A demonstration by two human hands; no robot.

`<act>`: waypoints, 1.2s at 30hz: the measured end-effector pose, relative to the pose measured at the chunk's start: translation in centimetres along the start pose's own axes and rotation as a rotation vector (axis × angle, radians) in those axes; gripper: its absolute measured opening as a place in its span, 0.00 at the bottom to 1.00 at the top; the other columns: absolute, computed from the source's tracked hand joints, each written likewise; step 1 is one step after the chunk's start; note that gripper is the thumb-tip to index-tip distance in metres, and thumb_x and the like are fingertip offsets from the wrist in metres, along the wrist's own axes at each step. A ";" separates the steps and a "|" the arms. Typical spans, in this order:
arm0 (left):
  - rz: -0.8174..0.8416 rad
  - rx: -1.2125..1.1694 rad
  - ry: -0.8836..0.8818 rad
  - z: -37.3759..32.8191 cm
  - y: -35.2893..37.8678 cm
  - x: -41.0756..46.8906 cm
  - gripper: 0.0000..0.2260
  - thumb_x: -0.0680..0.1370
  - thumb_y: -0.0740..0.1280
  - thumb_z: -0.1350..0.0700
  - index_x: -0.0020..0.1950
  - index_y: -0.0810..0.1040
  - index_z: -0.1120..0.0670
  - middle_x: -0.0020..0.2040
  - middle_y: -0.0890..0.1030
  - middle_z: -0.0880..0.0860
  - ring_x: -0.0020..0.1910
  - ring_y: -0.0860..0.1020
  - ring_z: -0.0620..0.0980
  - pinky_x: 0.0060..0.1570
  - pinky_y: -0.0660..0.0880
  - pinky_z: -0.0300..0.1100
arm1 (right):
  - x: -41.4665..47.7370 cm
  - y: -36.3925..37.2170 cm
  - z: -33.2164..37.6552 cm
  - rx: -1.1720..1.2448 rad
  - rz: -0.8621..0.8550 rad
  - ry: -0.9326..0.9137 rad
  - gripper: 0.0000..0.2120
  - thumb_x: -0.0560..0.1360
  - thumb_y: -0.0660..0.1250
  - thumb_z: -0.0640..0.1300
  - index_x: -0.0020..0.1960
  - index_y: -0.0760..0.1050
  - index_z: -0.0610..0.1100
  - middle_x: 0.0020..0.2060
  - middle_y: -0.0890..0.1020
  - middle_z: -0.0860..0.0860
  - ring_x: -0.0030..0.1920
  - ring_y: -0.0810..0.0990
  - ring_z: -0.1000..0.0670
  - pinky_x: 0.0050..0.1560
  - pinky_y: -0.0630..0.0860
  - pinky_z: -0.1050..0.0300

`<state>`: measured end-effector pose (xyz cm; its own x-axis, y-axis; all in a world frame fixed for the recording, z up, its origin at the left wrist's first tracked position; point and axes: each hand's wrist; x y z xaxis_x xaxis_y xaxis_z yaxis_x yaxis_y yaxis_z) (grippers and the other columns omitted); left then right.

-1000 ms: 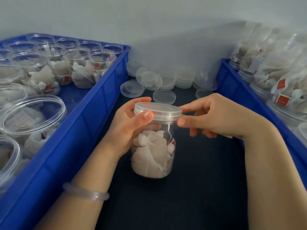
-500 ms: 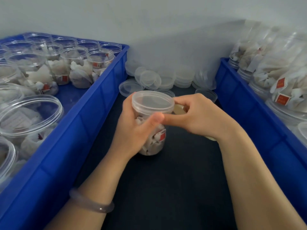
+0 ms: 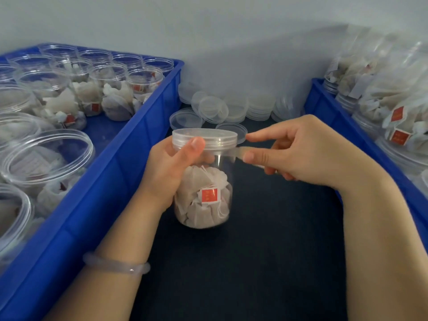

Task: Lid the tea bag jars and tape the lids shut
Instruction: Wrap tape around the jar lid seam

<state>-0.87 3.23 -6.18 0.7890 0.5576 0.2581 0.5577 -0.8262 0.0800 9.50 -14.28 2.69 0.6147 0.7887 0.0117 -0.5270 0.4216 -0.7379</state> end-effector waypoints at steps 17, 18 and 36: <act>0.192 -0.079 -0.013 0.3 0.3 -0.5 0.39 0.57 0.69 0.25 0.60 0.77 0.48 0.56 0.82 0.49 0.58 0.79 0.46 0.56 0.77 0.42 | 0.9 0.5 -1.1 0.199 0.269 -0.063 0.19 0.59 0.69 0.66 0.50 0.77 0.73 0.27 0.70 0.52 0.27 0.68 0.55 0.29 0.70 0.66; 0.092 0.005 0.055 0.3 0.4 -0.4 0.36 0.59 0.69 0.26 0.59 0.76 0.47 0.55 0.82 0.46 0.57 0.79 0.45 0.56 0.77 0.42 | 0.9 0.6 -1.0 0.193 0.232 -0.068 0.17 0.59 0.69 0.66 0.49 0.77 0.73 0.26 0.71 0.53 0.27 0.67 0.55 0.29 0.69 0.66; 0.118 -0.003 -0.015 0.9 -1.1 0.4 0.43 0.52 0.74 0.28 0.59 0.76 0.54 0.54 0.83 0.53 0.55 0.81 0.52 0.52 0.77 0.44 | 1.0 1.2 -0.5 0.136 0.143 -0.030 0.34 0.54 0.70 0.63 0.61 0.76 0.59 0.33 0.82 0.47 0.23 0.74 0.57 0.23 0.69 0.68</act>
<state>-0.93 4.47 -7.06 0.8528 0.4574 0.2518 0.4599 -0.8864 0.0527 9.79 -13.17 1.49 0.5109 0.8571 -0.0654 -0.6838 0.3591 -0.6352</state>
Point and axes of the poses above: each hand's wrist, its own x-axis towards the middle knuckle, its own y-axis out of the palm, z = x × y
